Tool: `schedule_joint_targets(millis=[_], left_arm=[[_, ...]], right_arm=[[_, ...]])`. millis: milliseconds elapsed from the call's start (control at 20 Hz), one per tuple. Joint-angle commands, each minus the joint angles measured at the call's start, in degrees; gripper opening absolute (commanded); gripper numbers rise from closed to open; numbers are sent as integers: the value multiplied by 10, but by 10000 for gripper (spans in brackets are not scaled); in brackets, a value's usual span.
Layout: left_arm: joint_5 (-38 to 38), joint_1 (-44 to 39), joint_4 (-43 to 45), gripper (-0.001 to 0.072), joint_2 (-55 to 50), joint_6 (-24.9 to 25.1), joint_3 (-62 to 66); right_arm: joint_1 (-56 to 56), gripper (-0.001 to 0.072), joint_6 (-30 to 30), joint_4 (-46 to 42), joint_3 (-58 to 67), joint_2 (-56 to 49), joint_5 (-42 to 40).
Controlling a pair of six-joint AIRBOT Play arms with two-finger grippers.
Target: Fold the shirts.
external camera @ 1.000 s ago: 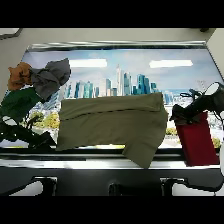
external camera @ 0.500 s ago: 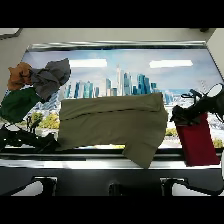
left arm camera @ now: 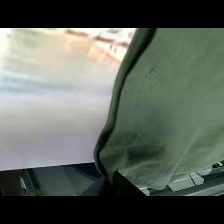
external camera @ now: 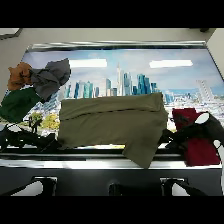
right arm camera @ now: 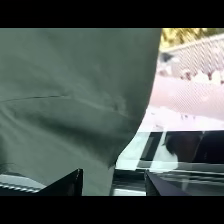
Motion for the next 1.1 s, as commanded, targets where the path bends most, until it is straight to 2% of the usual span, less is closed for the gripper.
schedule_joint_targets(millis=[0, 100, 200, 250, 300, 550, 650, 750, 1050], left_arm=[[3, 0, -1, 32, 0, 1, 0], [3, 0, -1, 32, 0, 1, 0], [4, 0, -1, 32, 0, 1, 0], [4, 0, -1, 32, -1, 0, 0], [3, 0, -1, 32, -1, 1, 0], [-31, 0, -1, 30, 14, 32, 52], [-45, 0, -4, 26, 28, 7, 111], [-47, -4, -5, 26, 8, -15, 180], [-48, -56, -21, 26, -163, -57, 416]], right_arm=[[0, 488, -14, 36, -69, 16, -62], [0, 470, -14, 67, -79, 16, -94], [0, 356, -13, 94, -84, 16, -119], [0, 226, -11, 101, -84, 15, -121], [0, 47, -11, 107, -84, 15, -113], [0, 48, -32, 111, -25, 22, -59], [0, 47, -3, 110, 44, 22, -53], [0, 47, 28, 106, 120, 6, -84], [55, 48, 64, 92, 368, -198, -149]])
